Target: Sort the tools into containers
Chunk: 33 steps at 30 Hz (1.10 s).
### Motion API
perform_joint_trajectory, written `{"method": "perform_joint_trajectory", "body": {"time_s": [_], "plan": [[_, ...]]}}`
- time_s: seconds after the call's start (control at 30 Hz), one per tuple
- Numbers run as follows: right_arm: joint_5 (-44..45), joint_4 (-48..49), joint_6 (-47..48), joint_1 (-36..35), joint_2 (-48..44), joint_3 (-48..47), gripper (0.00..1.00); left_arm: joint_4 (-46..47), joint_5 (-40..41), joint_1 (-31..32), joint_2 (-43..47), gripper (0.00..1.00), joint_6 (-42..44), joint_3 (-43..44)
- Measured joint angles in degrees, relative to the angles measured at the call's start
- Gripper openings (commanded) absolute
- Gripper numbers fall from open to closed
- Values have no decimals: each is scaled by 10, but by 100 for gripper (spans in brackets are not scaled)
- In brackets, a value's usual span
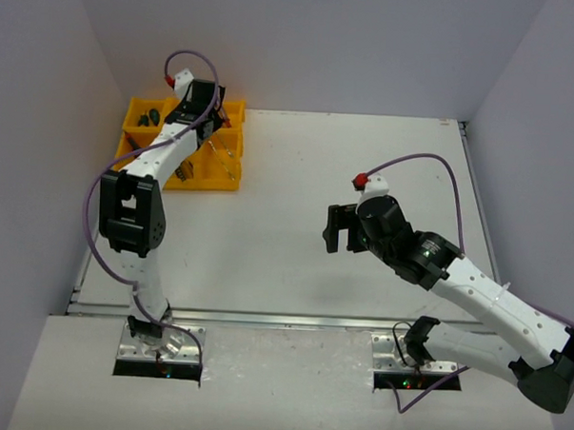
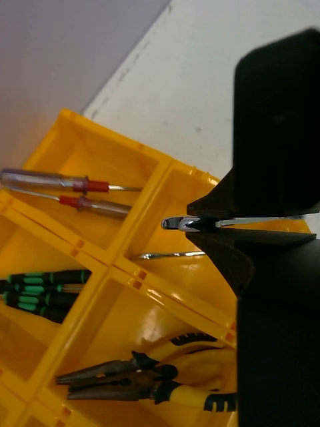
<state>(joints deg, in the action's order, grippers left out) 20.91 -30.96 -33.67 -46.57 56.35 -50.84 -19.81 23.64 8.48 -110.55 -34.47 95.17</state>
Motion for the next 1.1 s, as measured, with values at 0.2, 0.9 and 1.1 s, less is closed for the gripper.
{"method": "perform_joint_trajectory", "body": {"time_s": [0.2, 0.9, 1.1], "plan": [[3, -13, 0, 0, -2, 12, 99, -77, 34, -3, -118, 5, 11, 117], [22, -14, 8, 1, 9, 12, 99, -97, -33, 2, 93, 100, 15, 20], [85, -20, 36, 3, -54, 13, 99, -44, -85, 31, 429, 100, 52, -173]]}}
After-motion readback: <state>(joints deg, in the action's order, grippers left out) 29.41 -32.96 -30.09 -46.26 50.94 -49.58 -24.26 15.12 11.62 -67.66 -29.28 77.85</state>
